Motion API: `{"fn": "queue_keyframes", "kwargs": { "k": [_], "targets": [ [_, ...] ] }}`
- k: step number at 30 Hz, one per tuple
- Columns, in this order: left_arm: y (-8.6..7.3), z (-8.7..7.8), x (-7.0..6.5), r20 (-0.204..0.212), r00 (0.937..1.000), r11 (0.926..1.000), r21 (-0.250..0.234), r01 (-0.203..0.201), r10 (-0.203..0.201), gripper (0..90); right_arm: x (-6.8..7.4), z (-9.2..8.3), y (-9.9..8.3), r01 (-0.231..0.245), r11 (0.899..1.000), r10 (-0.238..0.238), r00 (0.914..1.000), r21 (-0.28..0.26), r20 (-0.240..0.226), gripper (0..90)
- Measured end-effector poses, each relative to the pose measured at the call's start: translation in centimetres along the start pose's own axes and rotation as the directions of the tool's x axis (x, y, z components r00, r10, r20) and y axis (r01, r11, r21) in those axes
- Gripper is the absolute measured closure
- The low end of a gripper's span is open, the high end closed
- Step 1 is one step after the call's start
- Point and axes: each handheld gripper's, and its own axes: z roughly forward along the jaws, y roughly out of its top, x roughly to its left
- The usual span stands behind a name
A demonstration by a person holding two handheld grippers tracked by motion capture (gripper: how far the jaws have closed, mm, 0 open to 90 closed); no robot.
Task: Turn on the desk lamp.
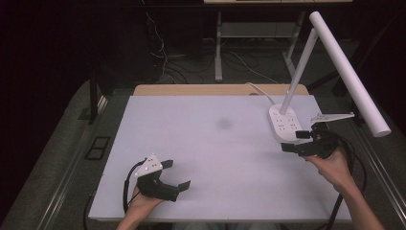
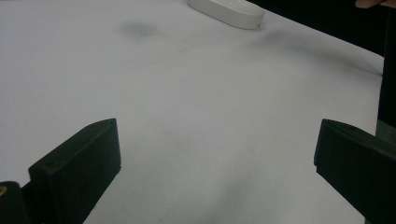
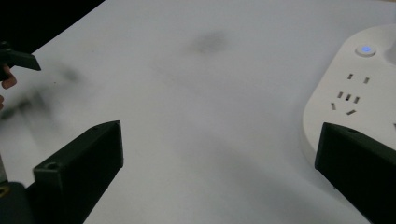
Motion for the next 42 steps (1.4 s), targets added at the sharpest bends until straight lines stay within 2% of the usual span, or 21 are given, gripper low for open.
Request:
{"fn": "queue_keyframes", "kwargs": {
  "k": [6, 20, 29, 31, 34, 36, 38, 42],
  "targets": [
    [0.0, 0.0, 0.0, 0.003, 1.0, 1.0, -0.001, 0.001, -0.001, 0.0, -1.6, 0.2, 0.6, -0.02, 1.0, 0.02, 0.9997, 0.006, 0.011, 0.7],
    [0.0, 0.0, 0.0, 0.008, 1.0, 1.0, 0.005, -0.004, 0.004, 0.0, -4.4, 0.0, 1.6, -0.062, 0.998, 0.062, 0.9972, 0.0, 0.04, 0.7],
    [0.0, 0.1, 0.0, 0.01, 0.9999, 1.0, 0.009, -0.004, 0.004, 0.0, -6.9, 0.4, 2.5, -0.092, 0.996, 0.091, 0.9926, 0.014, 0.081, 0.9],
    [0.0, 0.1, 0.0, 0.01, 0.9999, 1.0, 0.007, -0.003, 0.003, 0.0, -7.2, 0.4, 2.7, -0.078, 0.997, 0.077, 0.9931, 0.008, 0.088, 8.0],
    [0.0, 0.2, 0.0, 0.007, 1.0, 0.9999, 0.011, -0.005, 0.005, 0.0, -7.7, 0.9, 3.0, -0.082, 0.996, 0.079, 0.9898, 0.021, 0.118, 8.4],
    [0.0, 0.2, 0.0, 0.007, 1.0, 0.9999, 0.011, -0.006, 0.006, 0.0, -8.2, 1.2, 3.2, -0.076, 0.997, 0.072, 0.9899, 0.032, 0.123, 15.6],
    [0.0, 0.1, 0.0, 0.005, 1.0, 0.9999, 0.014, -0.006, 0.006, 0.0, -8.5, 1.3, 3.5, -0.08, 0.996, 0.074, 0.987, 0.035, 0.142, 15.9],
    [0.0, 0.1, 0.1, -0.005, 1.0, 0.9999, 0.01, -0.005, 0.005, 0.0, -9.1, 1.5, 3.9, -0.081, 0.996, 0.076, 0.9845, 0.027, 0.158, 22.1]
  ]
}}
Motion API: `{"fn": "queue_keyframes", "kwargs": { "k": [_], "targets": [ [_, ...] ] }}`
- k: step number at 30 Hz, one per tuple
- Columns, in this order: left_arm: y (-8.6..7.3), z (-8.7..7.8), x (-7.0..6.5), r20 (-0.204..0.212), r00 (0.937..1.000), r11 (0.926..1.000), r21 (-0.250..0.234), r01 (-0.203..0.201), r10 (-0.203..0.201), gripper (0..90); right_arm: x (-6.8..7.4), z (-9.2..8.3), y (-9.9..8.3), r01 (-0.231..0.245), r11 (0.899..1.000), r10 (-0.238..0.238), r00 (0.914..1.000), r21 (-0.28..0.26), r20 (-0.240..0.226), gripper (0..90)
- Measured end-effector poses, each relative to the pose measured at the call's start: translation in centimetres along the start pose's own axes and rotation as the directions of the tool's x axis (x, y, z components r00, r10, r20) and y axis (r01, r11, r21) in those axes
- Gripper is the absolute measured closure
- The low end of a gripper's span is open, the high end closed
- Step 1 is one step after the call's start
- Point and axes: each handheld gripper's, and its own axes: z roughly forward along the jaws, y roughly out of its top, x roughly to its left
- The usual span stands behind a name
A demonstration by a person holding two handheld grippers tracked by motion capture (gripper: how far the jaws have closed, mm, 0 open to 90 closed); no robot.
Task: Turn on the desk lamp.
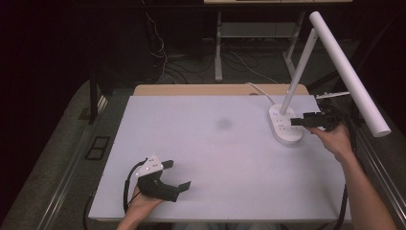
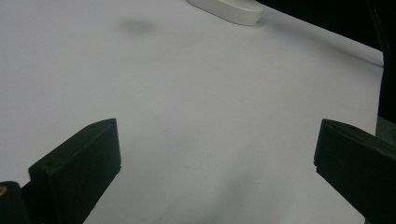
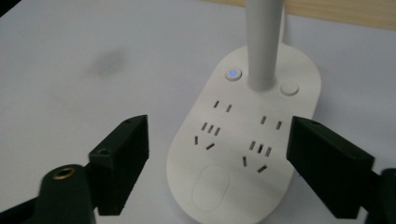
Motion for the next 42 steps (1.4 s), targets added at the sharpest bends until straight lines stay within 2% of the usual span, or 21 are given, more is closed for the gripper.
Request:
{"fn": "queue_keyframes", "kwargs": {
  "k": [9, 10, 11, 19, 26, 36, 41, 42],
  "targets": [
    [0.0, 0.0, 0.0, -0.008, 1.0, 1.0, -0.001, 0.004, -0.004, 0.0, -1.5, 0.7, 0.2, -0.008, 1.0, 0.008, 0.9998, -0.005, 0.019, 34.3],
    [0.0, 0.0, 0.0, -0.009, 0.9999, 1.0, -0.002, 0.004, -0.004, 0.0, -1.9, 0.7, 0.3, -0.016, 1.0, 0.016, 0.9994, -0.009, 0.032, 40.4],
    [0.0, 0.0, 0.0, -0.01, 0.9999, 1.0, 0.0, 0.003, -0.003, 0.0, -2.0, 0.8, 0.3, -0.016, 1.0, 0.016, 0.9991, -0.008, 0.039, 42.8],
    [0.0, 0.0, 0.0, -0.011, 0.9999, 1.0, 0.003, 0.0, 0.0, 0.0, -3.0, 0.9, 0.7, -0.033, 0.999, 0.036, 0.9968, -0.035, 0.071, 57.2],
    [-0.1, -0.1, 0.0, -0.013, 0.9999, 1.0, 0.002, 0.0, 0.0, 0.0, -3.8, 1.6, 0.6, -0.075, 0.995, 0.079, 0.9949, -0.065, 0.063, 67.5],
    [-0.1, -0.1, 0.0, -0.021, 0.9998, 1.0, 0.0, 0.002, -0.002, 0.0, -4.9, 2.7, 0.8, -0.153, 0.983, 0.161, 0.984, -0.107, 0.076, 87.6],
    [0.0, 0.1, 0.0, -0.019, 0.9998, 1.0, 0.006, -0.006, 0.007, 0.0, -5.3, 3.4, 0.6, -0.175, 0.976, 0.186, 0.9791, -0.127, 0.082, 89.4],
    [0.0, 0.0, -0.1, -0.018, 0.9998, 1.0, 0.0, -0.002, 0.002, 0.0, -5.4, 4.0, 0.5, -0.191, 0.973, 0.203, 0.9756, -0.131, 0.084, 89.5]
  ]
}}
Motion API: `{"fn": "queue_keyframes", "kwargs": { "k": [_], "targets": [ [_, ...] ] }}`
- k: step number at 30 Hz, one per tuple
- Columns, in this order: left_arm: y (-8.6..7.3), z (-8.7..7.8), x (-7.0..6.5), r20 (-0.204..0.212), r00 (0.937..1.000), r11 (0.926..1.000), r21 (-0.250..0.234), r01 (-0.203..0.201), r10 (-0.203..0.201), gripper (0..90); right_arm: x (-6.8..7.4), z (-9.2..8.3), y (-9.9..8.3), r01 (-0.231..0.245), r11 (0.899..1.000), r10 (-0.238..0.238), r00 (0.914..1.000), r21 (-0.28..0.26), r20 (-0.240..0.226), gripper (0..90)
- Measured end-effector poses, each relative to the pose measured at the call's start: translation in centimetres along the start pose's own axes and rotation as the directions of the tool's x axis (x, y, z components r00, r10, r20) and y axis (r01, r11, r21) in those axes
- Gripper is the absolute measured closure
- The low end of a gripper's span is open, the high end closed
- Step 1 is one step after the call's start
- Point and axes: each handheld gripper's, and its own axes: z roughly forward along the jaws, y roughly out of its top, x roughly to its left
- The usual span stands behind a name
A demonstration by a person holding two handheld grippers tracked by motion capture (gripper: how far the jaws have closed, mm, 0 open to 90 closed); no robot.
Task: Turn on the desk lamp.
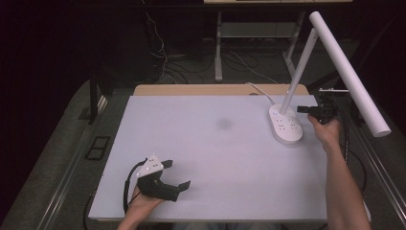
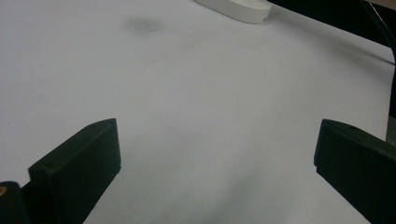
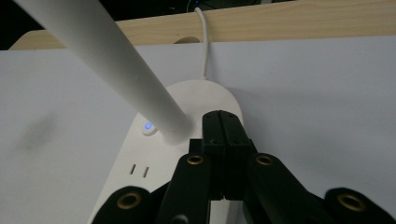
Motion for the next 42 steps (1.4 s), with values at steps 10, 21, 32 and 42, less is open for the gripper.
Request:
{"fn": "queue_keyframes", "kwargs": {
  "k": [10, 21, 32, 42],
  "targets": [
    [0.0, -0.1, 0.0, -0.007, 0.9999, 0.9999, 0.01, -0.011, 0.011, 0.0, 0.0, 1.9, -0.2, -0.045, 0.999, 0.045, 0.999, -0.019, -0.002, 89.5],
    [0.0, 0.0, 0.0, -0.007, 0.9999, 0.9999, 0.01, -0.008, 0.008, 0.0, 1.1, 3.2, -0.4, -0.025, 1.0, 0.025, 0.9995, 0.01, 0.019, 89.5],
    [-0.1, 0.0, -0.1, -0.002, 1.0, 0.9999, 0.01, -0.008, 0.008, 0.0, 1.1, 3.2, -0.9, -0.04, 0.999, 0.041, 0.999, -0.017, 0.02, 89.8],
    [0.0, 0.2, -0.1, 0.001, 0.9999, 0.9997, 0.017, -0.015, 0.015, 0.0, 1.0, 3.3, -1.2, -0.057, 0.998, 0.058, 0.9981, -0.041, 0.018, 89.9]
  ]
}}
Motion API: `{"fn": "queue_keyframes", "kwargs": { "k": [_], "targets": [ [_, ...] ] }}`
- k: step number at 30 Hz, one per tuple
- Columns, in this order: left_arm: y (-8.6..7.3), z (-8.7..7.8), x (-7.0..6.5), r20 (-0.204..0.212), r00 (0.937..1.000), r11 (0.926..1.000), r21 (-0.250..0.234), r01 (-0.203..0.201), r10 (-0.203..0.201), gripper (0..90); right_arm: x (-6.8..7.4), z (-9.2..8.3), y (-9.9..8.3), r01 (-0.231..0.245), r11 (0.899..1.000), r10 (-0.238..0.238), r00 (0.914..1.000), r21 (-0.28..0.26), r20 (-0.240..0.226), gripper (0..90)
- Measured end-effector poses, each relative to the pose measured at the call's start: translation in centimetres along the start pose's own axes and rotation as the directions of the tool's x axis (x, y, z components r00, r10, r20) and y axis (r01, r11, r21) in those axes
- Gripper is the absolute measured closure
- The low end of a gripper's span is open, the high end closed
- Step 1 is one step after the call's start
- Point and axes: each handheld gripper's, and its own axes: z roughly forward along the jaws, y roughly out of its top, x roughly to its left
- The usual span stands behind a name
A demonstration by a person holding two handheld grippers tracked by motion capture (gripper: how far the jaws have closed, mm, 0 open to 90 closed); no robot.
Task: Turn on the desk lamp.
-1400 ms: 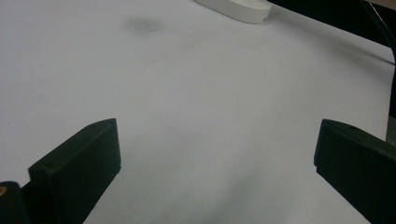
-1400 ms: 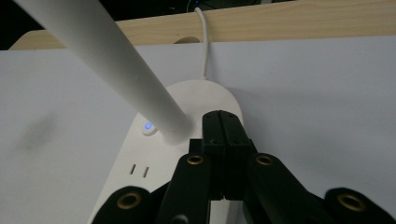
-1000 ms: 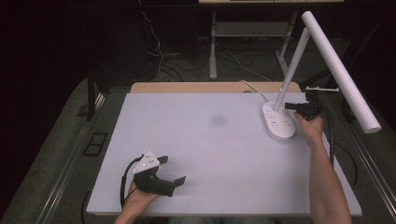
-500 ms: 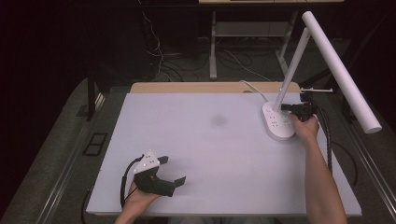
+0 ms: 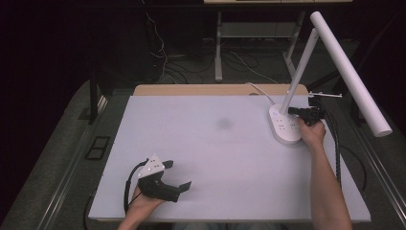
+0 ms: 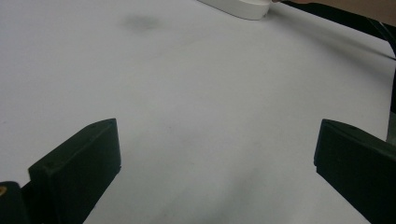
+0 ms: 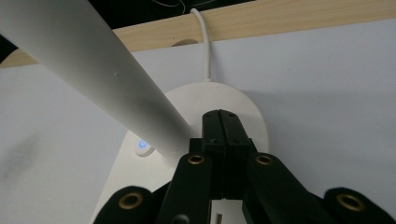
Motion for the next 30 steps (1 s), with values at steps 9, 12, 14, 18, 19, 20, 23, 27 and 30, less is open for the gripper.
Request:
{"fn": "queue_keyframes", "kwargs": {
  "k": [9, 12, 14, 18, 19, 20, 23, 27, 30],
  "targets": [
    [0.0, 0.0, 0.1, -0.002, 1.0, 1.0, -0.004, 0.004, -0.004, 0.0, -0.4, -0.4, 0.3, 0.012, 1.0, -0.012, 0.9995, 0.007, 0.031, 89.5],
    [0.0, 0.0, 0.1, -0.002, 1.0, 1.0, 0.0, 0.003, -0.003, 0.0, -0.3, -0.8, 0.3, 0.021, 1.0, -0.022, 0.9992, 0.015, 0.034, 89.5],
    [0.0, 0.0, 0.1, 0.001, 1.0, 1.0, 0.004, 0.001, -0.001, 0.0, -0.1, -1.0, 0.5, 0.022, 1.0, -0.023, 0.9992, 0.012, 0.033, 89.5],
    [0.0, 0.0, 0.0, 0.003, 1.0, 1.0, 0.005, -0.002, 0.002, 0.0, 0.3, -1.6, 0.7, 0.05, 0.999, -0.051, 0.9979, 0.015, 0.041, 89.5],
    [0.0, 0.0, 0.0, 0.004, 1.0, 1.0, 0.004, -0.004, 0.004, 0.0, 0.4, -1.7, 0.8, 0.053, 0.998, -0.054, 0.9975, 0.021, 0.045, 89.5],
    [0.0, 0.0, 0.1, 0.005, 1.0, 1.0, 0.006, -0.004, 0.004, 0.0, 0.4, -1.7, 0.8, 0.053, 0.998, -0.054, 0.9975, 0.021, 0.045, 89.5],
    [0.0, 0.0, 0.2, 0.002, 1.0, 0.9999, 0.009, -0.004, 0.004, 0.0, 0.7, -2.3, 0.9, 0.066, 0.997, -0.067, 0.9967, 0.03, 0.046, 89.5],
    [0.0, 0.0, 0.1, 0.005, 1.0, 1.0, 0.007, -0.003, 0.003, 0.0, 1.3, -3.0, 1.1, 0.074, 0.996, -0.076, 0.9959, 0.043, 0.05, 89.5],
    [0.0, -0.1, 0.0, 0.005, 1.0, 1.0, 0.001, -0.001, 0.001, 0.0, 1.6, -3.6, 1.2, 0.077, 0.995, -0.08, 0.995, 0.058, 0.06, 89.5]
  ]
}}
